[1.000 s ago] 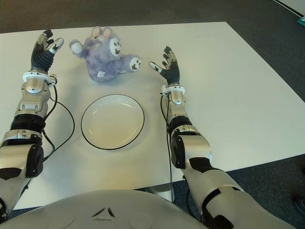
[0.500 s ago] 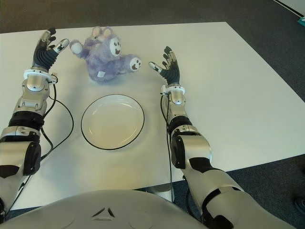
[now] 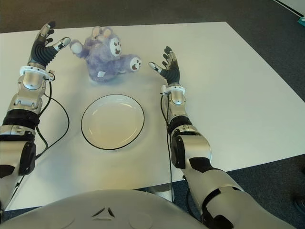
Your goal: Put the doll into the plate.
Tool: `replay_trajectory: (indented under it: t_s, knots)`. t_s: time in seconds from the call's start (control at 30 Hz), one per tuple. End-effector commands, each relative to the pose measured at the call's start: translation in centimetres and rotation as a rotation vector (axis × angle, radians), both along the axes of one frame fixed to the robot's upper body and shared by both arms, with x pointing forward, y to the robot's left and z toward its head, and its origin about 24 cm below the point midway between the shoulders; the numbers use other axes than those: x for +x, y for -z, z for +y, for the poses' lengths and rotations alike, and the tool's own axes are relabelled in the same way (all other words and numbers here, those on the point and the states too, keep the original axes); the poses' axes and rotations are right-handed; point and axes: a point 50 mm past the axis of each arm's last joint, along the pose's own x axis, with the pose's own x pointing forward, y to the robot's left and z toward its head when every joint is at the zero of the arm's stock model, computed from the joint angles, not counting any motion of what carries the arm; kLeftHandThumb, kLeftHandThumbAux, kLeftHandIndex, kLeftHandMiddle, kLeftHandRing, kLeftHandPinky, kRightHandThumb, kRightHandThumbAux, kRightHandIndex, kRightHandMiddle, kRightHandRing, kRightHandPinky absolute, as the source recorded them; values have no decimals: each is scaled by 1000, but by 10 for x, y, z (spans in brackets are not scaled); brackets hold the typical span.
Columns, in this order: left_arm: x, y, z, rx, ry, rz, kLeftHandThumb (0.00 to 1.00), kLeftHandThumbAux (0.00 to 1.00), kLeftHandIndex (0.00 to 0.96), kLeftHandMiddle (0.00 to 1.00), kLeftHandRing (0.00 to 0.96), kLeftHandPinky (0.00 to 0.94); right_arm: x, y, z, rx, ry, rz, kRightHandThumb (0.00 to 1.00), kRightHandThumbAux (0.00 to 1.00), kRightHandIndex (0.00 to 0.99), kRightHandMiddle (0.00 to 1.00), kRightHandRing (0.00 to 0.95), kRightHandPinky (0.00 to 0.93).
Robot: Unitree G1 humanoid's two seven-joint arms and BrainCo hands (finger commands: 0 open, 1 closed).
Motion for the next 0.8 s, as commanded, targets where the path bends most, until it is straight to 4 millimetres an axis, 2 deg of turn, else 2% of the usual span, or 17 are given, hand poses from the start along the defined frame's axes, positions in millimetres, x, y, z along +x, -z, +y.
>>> replay_trajectory:
  t_s: [0.03,0.8]
  knots:
    - [-2,4,1,34,-3,29,107,417,0,0,1,0,-18,38,1,21,8,131,38,806,56,59,53,74]
    - [-6,1,3,171,-21,39,116,413,0,0,2,0,-17,37,0,20,2,138,39,804,59,61,55,72]
